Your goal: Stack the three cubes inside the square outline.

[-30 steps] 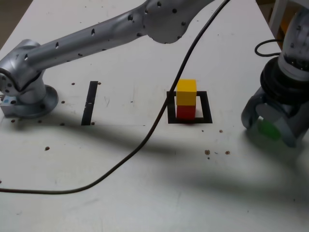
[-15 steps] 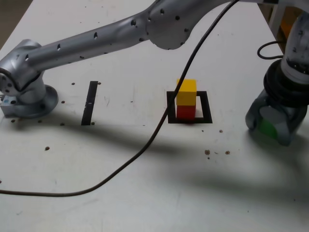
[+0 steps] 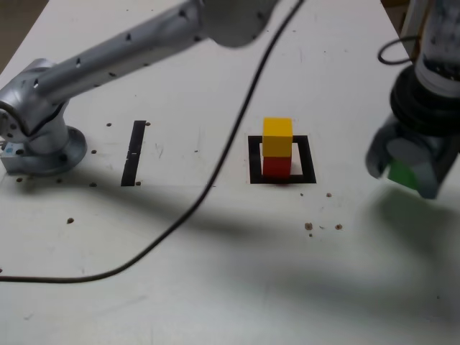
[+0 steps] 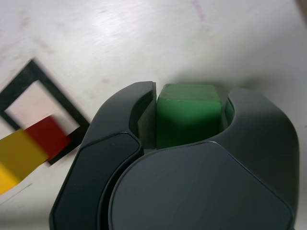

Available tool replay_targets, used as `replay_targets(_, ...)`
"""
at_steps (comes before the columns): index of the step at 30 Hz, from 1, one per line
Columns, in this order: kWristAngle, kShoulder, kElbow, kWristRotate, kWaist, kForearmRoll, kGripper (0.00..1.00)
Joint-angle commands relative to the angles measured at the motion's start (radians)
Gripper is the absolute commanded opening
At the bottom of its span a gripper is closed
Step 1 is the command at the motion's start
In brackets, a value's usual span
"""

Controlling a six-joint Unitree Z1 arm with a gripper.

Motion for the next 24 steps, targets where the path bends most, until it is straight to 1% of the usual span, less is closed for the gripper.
replay_targets(1, 0.023, -0.173, 0.108, -0.03, -0.005, 0.022, 0.24)
replay_targets(3, 0.065, -0.326, 0.3, -0.096, -0.009, 0.022, 0.24)
replay_targets(4, 0.077, -0.374, 0.366, -0.122, -0.009, 0.022, 0.24)
replay_targets(6, 0.09, -0.427, 0.44, -0.153, -0.008, 0.022, 0.24)
replay_targets(8, 0.092, -0.465, 0.488, -0.175, -0.007, 0.022, 0.24)
replay_targets(14, 0.078, -0.585, 0.6, -0.244, -0.007, 0.022, 0.24)
replay_targets(16, 0.068, -0.643, 0.656, -0.274, -0.007, 0.022, 0.24)
replay_targets(19, 0.051, -0.705, 0.725, -0.304, -0.007, 0.022, 0.24)
replay_targets(24, 0.014, -0.728, 0.768, -0.334, -0.007, 0.022, 0.24)
